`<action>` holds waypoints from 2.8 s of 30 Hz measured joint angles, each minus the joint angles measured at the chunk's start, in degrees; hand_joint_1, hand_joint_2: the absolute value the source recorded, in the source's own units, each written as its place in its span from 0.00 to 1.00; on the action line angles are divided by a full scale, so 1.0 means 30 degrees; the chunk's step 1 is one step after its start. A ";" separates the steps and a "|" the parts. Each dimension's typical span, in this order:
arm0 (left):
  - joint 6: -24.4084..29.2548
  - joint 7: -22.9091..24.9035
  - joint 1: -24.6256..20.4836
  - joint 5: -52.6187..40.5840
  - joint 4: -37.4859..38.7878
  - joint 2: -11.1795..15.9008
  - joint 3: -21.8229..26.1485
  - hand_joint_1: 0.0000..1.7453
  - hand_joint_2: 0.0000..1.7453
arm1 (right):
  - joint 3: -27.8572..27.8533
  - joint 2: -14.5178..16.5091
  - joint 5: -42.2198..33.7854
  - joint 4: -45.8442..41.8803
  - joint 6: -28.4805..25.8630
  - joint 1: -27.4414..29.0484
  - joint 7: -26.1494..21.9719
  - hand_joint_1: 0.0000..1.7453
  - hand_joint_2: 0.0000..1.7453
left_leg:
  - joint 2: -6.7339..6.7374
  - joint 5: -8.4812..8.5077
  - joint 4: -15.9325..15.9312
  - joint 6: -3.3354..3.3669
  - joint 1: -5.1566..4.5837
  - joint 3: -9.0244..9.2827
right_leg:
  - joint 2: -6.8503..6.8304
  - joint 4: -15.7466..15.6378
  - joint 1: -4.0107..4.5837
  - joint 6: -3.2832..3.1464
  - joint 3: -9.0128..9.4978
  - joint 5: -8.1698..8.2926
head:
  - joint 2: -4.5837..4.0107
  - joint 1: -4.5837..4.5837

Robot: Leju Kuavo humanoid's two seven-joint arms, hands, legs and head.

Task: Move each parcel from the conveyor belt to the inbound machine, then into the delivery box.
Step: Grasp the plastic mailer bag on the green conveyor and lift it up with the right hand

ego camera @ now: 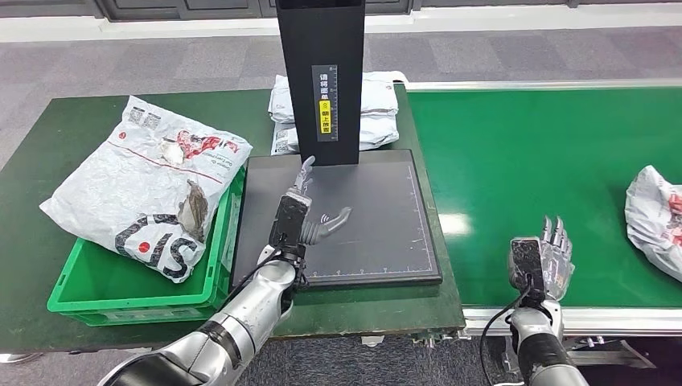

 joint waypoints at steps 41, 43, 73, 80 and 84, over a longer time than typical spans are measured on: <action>0.0507 0.0956 -0.0634 -0.0465 0.0053 0.0195 0.0934 0.00 1.00 | -0.0107 -0.0390 -0.1273 -0.1290 -0.1851 0.1482 -0.1103 0.00 1.00 | -0.0011 -0.0005 0.0000 0.0008 0.0000 -0.0015 | -0.0011 0.0000 -0.0001 0.0007 -0.0002 -0.0006 | 0.0000 0.0000; 0.0625 0.0754 -0.0625 -0.0508 0.0053 0.0195 0.0934 0.00 1.00 | -0.0107 -0.0390 -0.1067 -0.1171 -0.2223 0.1399 -0.1028 0.00 1.00 | -0.0011 -0.0005 -0.0001 0.0008 0.0000 -0.0018 | -0.0012 0.0000 -0.0001 0.0007 -0.0002 -0.0006 | 0.0000 0.0000; -0.0176 0.1238 -0.0589 -0.0164 0.0217 0.0137 0.0963 0.00 1.00 | -0.1423 -0.0506 -0.0661 -0.0155 -0.2378 0.1406 -0.0038 0.00 1.00 | -0.0009 -0.0010 0.0000 0.0015 -0.0002 -0.0016 | -0.0011 0.0000 -0.0002 0.0011 -0.0008 -0.0010 | 0.0000 0.0000; 0.0263 0.1231 -0.0588 -0.0525 0.0217 0.0107 0.0963 0.00 1.00 | -0.1683 -0.0506 -0.0648 -0.0155 -0.2383 0.1502 -0.0039 0.00 1.00 | -0.0011 -0.0011 0.0000 0.0015 -0.0003 -0.0017 | -0.0012 -0.0001 -0.0003 0.0012 -0.0008 -0.0010 | 0.0000 0.0000; 0.0372 0.1220 -0.0588 -0.0565 0.0219 0.0096 0.0963 0.00 1.00 | -0.1840 -0.0539 -0.0621 -0.0155 -0.2357 0.1593 0.0008 0.00 1.00 | -0.0008 -0.0012 0.0001 0.0016 -0.0004 -0.0016 | -0.0009 -0.0001 -0.0004 0.0012 -0.0009 -0.0010 | 0.0000 0.0000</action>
